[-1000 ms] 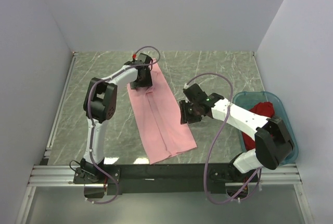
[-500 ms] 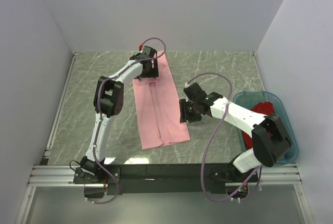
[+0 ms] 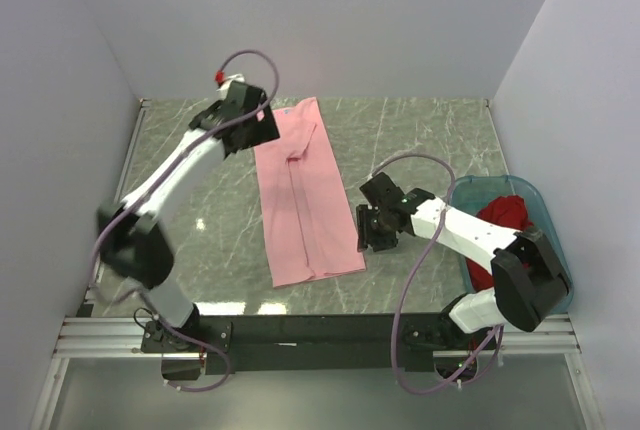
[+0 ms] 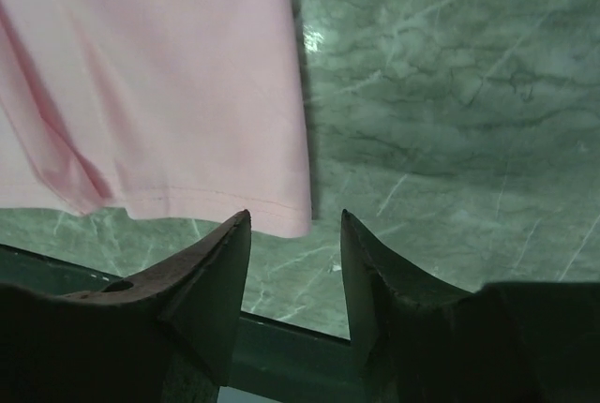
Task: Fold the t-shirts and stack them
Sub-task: Fold the tshirt
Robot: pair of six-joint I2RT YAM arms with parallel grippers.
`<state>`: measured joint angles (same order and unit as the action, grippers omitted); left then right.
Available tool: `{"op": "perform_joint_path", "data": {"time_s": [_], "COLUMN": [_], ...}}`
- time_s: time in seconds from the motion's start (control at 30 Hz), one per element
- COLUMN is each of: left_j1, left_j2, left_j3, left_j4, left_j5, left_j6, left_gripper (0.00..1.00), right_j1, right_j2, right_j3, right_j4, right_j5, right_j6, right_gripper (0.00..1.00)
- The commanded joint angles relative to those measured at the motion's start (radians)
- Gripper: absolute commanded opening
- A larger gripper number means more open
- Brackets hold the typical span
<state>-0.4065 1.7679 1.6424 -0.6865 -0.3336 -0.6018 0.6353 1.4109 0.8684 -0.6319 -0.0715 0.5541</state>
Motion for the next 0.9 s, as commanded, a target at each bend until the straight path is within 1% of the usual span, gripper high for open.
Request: {"op": "perform_joint_path", "data": {"time_s": [0.0, 0.03, 0.07, 0.1, 0.13, 0.17, 0.2, 0.23, 0.33, 0.4, 0.53, 0.57, 0.77, 0.87], "left_j1": [-0.038, -0.044, -0.051, -0.061, -0.067, -0.077, -0.1, -0.112, -0.15, -0.169, -0.199, -0.206, -0.265, -0.299], "left_j2": [-0.203, -0.247, -0.327, -0.364, -0.434, -0.464, -0.493, -0.543, -0.61, -0.622, -0.601, -0.578, -0.484, -0.43], "left_j3": [-0.255, -0.315, -0.373, -0.483, -0.536, -0.585, -0.671, -0.708, -0.822, -0.877, -0.915, -0.917, -0.886, -0.859], "left_j4": [-0.074, -0.085, -0.1, -0.107, -0.111, -0.117, -0.123, -0.128, -0.12, -0.107, -0.079, -0.077, -0.077, -0.088], "left_j5": [-0.042, -0.03, -0.012, 0.008, 0.051, 0.065, 0.079, 0.102, 0.154, 0.185, 0.251, 0.269, 0.297, 0.311], "left_j6": [-0.125, -0.147, -0.164, -0.199, -0.217, -0.237, -0.275, -0.297, -0.368, -0.403, -0.431, -0.431, -0.431, -0.429], "left_gripper": [1.0, 0.99, 0.99, 0.99, 0.99, 1.0, 1.0, 0.99, 0.99, 0.97, 0.96, 0.94, 0.94, 0.94], "right_j1": [0.006, 0.01, 0.015, 0.02, 0.023, 0.026, 0.026, 0.027, 0.033, 0.035, 0.041, 0.043, 0.049, 0.066], "right_j2": [-0.023, -0.015, -0.004, 0.003, 0.014, 0.022, 0.026, 0.04, 0.071, 0.088, 0.149, 0.155, 0.209, 0.223], "right_j3": [-0.017, -0.019, -0.026, -0.029, -0.035, -0.04, -0.045, -0.048, -0.037, -0.023, -0.002, -0.002, -0.002, 0.007], "right_j4": [0.001, 0.003, 0.008, 0.011, 0.014, 0.026, 0.032, 0.04, 0.057, 0.054, 0.041, 0.043, 0.04, 0.026], "right_j5": [0.003, 0.002, 0.002, -0.002, -0.002, -0.004, -0.005, -0.022, -0.036, -0.037, -0.042, -0.047, -0.07, -0.073], "right_j6": [0.041, 0.044, 0.05, 0.052, 0.059, 0.063, 0.063, 0.058, 0.05, 0.047, 0.05, 0.052, 0.049, 0.044], "right_gripper": [0.5, 0.5, 0.5, 0.49, 0.48, 0.48, 0.47, 0.47, 0.46, 0.46, 0.46, 0.45, 0.43, 0.38]}}
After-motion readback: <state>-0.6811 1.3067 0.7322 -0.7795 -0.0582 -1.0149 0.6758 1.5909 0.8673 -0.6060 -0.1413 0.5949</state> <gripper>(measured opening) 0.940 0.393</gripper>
